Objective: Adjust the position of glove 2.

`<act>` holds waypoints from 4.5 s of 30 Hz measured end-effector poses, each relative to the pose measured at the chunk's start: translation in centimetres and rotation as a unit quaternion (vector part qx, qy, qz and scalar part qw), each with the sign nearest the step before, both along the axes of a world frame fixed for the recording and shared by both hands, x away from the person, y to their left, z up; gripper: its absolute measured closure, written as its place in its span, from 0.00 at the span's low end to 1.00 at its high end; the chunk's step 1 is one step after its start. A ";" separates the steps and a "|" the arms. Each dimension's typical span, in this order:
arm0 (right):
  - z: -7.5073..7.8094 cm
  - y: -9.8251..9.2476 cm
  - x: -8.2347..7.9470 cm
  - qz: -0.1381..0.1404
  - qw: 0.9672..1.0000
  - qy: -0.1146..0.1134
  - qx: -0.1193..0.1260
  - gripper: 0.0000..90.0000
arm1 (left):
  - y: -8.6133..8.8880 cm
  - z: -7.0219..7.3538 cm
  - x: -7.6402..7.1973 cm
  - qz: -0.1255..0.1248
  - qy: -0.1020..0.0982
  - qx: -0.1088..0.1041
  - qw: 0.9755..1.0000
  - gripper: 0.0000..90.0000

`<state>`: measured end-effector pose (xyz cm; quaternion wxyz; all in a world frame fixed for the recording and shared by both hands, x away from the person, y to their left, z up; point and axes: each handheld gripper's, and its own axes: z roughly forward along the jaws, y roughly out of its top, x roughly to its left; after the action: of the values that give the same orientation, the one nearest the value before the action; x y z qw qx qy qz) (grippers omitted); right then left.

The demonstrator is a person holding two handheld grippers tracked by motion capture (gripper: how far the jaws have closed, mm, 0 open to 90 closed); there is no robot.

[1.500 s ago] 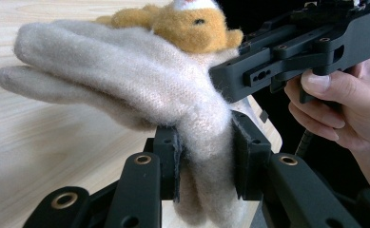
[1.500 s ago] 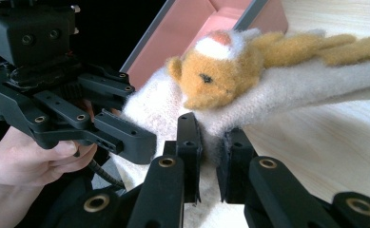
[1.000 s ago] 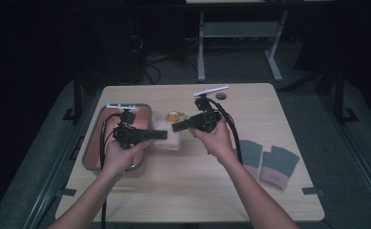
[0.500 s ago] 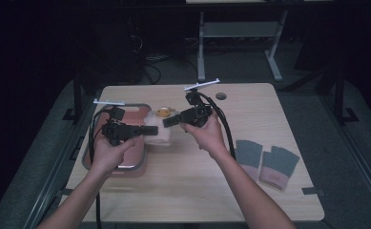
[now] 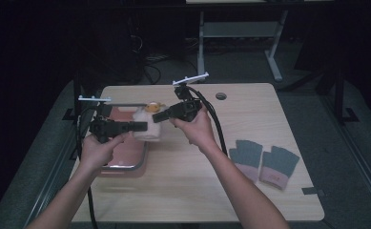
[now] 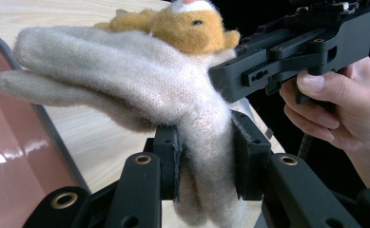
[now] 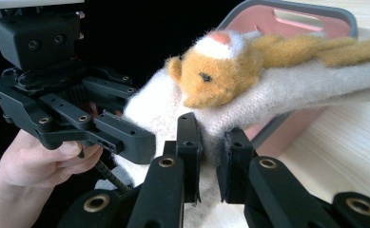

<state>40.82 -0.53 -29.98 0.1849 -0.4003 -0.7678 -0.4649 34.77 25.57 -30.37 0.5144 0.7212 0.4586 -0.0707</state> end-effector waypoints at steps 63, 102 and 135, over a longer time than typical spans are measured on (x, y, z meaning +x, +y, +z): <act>-2.5 10.4 3.6 0.044 0.998 0.031 0.012 0.90 | 9.5 -2.1 0.8 0.068 0.034 -0.004 0.997 0.75; -10.3 11.8 3.5 0.043 0.992 0.081 -0.081 0.79 | 9.0 -9.6 1.5 0.071 0.128 0.088 0.985 0.75; -8.5 8.3 2.8 0.023 0.997 0.059 -0.045 0.78 | 7.8 -7.3 1.7 0.092 0.098 0.197 0.971 0.67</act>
<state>43.61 7.74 -38.45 0.2224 -0.4171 -0.7845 -0.4013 36.44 33.40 -37.67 0.3193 0.7526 0.5759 -0.0023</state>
